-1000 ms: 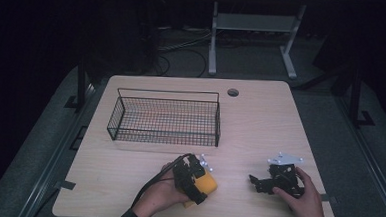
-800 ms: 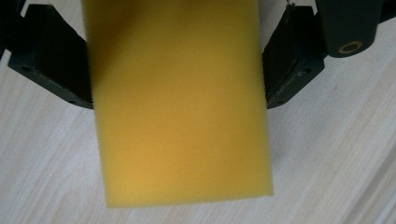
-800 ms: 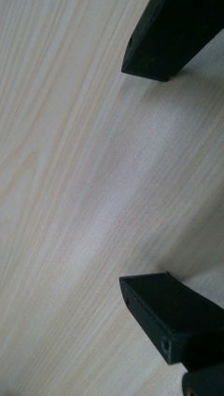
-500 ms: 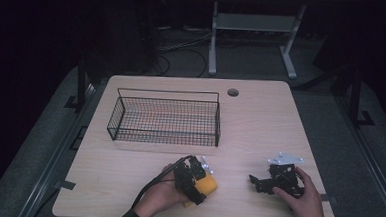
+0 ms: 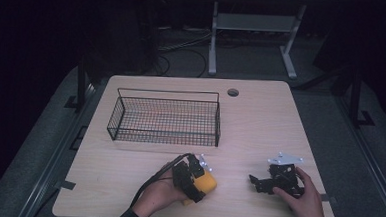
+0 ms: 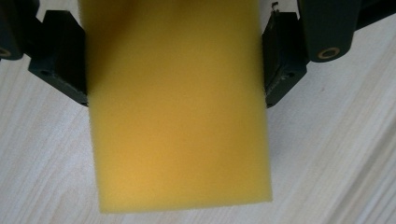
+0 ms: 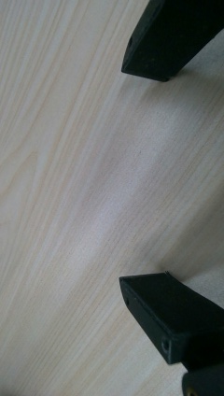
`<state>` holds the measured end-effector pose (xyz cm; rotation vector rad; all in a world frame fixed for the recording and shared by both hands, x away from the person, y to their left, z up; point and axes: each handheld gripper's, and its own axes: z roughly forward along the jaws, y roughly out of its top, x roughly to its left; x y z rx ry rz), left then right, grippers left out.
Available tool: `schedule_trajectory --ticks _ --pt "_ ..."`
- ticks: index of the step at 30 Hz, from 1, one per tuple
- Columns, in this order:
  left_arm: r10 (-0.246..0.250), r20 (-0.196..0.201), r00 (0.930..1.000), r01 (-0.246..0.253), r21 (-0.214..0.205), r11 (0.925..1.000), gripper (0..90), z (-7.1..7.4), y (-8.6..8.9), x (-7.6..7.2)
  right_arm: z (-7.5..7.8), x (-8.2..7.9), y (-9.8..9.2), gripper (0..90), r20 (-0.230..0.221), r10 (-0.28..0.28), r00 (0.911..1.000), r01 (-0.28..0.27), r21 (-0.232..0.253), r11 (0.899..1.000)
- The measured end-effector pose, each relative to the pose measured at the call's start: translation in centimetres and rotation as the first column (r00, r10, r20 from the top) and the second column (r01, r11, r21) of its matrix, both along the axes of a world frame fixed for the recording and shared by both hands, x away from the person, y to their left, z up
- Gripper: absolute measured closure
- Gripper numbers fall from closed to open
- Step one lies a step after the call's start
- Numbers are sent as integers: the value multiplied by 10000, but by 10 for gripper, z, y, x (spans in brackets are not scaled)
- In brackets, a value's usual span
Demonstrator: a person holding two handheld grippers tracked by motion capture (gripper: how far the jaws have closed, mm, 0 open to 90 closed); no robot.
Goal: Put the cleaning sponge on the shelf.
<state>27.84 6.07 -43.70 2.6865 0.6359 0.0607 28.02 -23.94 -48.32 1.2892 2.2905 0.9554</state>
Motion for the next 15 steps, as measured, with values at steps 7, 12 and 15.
schedule_trajectory --ticks 7,12,15 --pt "98 55 9999 -98 -90 9999 221 9 6 2 0 0 0 3 -10 -2 10000 2 9 10000" --pt "202 107 9997 -200 -189 9996 221 17 12 5 0 0 0 3 -11 2 10000 -2 9 10000" --pt "320 130 9994 -316 -323 9990 222 21 14 6 0 0 0 3 -11 -1 10000 1 11 10000"
